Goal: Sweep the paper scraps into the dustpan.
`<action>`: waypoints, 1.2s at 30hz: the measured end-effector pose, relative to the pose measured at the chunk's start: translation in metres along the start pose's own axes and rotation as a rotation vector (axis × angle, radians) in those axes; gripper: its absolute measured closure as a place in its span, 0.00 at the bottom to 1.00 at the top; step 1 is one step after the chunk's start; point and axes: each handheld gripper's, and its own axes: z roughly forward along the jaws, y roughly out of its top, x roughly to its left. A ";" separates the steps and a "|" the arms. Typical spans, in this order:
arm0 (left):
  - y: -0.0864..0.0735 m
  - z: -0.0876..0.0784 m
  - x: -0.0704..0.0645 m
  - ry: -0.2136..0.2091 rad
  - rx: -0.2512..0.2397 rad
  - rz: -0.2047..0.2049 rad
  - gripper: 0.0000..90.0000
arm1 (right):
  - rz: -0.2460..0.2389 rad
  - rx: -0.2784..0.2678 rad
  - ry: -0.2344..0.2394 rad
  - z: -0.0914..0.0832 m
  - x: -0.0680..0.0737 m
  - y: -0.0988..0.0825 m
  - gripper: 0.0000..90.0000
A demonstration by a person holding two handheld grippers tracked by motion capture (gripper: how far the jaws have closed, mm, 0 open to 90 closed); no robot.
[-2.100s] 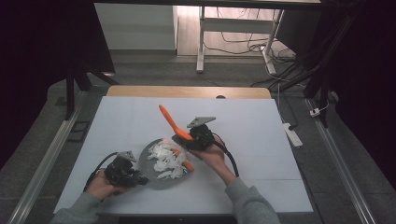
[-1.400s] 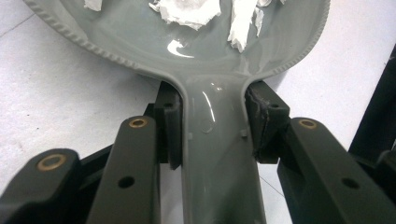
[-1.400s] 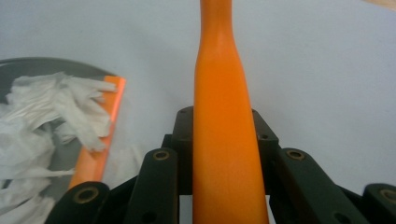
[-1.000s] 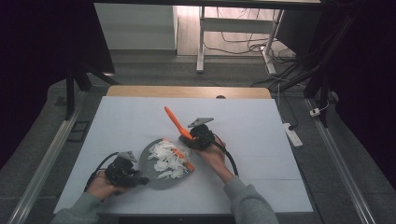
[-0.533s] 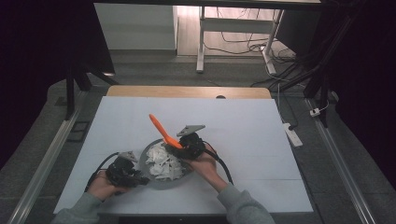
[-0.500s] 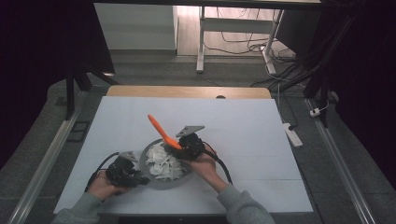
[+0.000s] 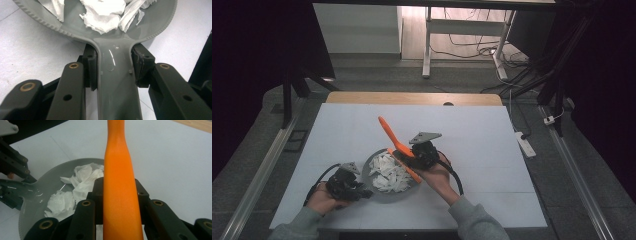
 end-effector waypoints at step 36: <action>-0.001 0.002 -0.001 0.003 -0.004 -0.005 0.68 | 0.025 0.080 -0.024 0.027 -0.006 -0.011 0.78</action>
